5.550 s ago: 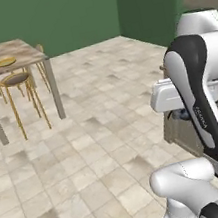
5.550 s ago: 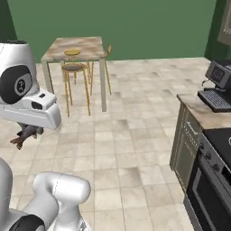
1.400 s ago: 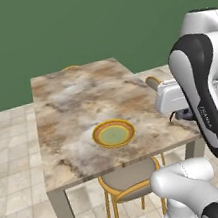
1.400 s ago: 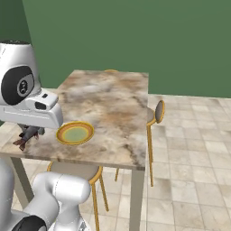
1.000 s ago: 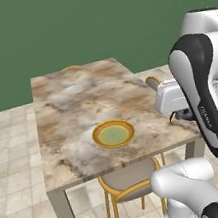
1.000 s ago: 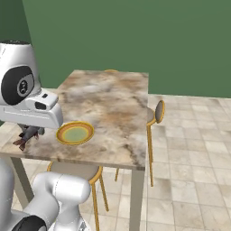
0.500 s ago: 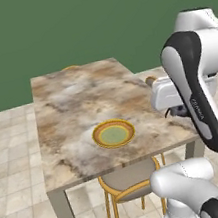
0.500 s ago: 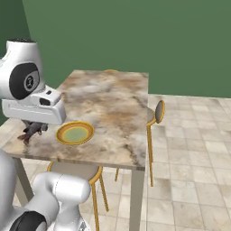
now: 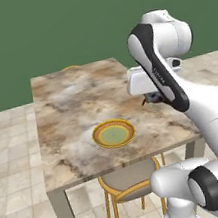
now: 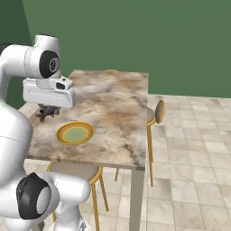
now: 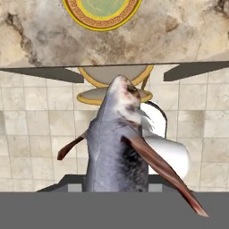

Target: Take the fish from the fridge and place it on the digital scale on the counter by the fridge. Wait a few seconds for a reading, then move it to the plate on the dining counter.

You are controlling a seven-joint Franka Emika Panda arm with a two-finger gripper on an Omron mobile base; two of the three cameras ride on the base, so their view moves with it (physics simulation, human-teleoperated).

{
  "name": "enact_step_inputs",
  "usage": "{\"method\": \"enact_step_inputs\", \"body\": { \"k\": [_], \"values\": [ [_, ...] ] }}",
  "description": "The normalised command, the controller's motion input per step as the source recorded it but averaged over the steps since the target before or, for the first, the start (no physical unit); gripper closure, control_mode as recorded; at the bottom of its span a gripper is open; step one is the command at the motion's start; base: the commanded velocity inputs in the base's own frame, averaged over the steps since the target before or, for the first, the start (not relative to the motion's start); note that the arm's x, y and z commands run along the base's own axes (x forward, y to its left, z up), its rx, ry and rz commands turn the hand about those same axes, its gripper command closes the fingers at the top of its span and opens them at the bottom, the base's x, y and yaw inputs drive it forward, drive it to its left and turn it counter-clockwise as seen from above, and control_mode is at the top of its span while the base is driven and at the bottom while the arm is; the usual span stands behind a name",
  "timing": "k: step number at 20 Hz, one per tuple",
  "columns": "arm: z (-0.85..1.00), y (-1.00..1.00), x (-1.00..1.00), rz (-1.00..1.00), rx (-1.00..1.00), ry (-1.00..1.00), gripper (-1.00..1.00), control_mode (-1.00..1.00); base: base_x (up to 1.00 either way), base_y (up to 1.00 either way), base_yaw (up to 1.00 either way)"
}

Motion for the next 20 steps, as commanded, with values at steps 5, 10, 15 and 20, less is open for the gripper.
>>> {"method": "enact_step_inputs", "body": {
  "k": [5,10,15,20],
  "values": [
    [-0.69,0.09,1.00,0.00,0.00,0.02,1.00,-1.00,0.00,0.00,0.00],
    [-0.99,0.05,0.86,0.00,0.00,0.00,1.00,-1.00,0.00,0.00,0.00],
    [-0.82,0.07,0.53,0.00,0.00,-0.03,1.00,-1.00,0.00,0.00,0.00],
    [-0.66,0.16,0.46,0.00,0.00,-0.07,1.00,-1.00,0.00,0.00,0.00]
  ]
}}
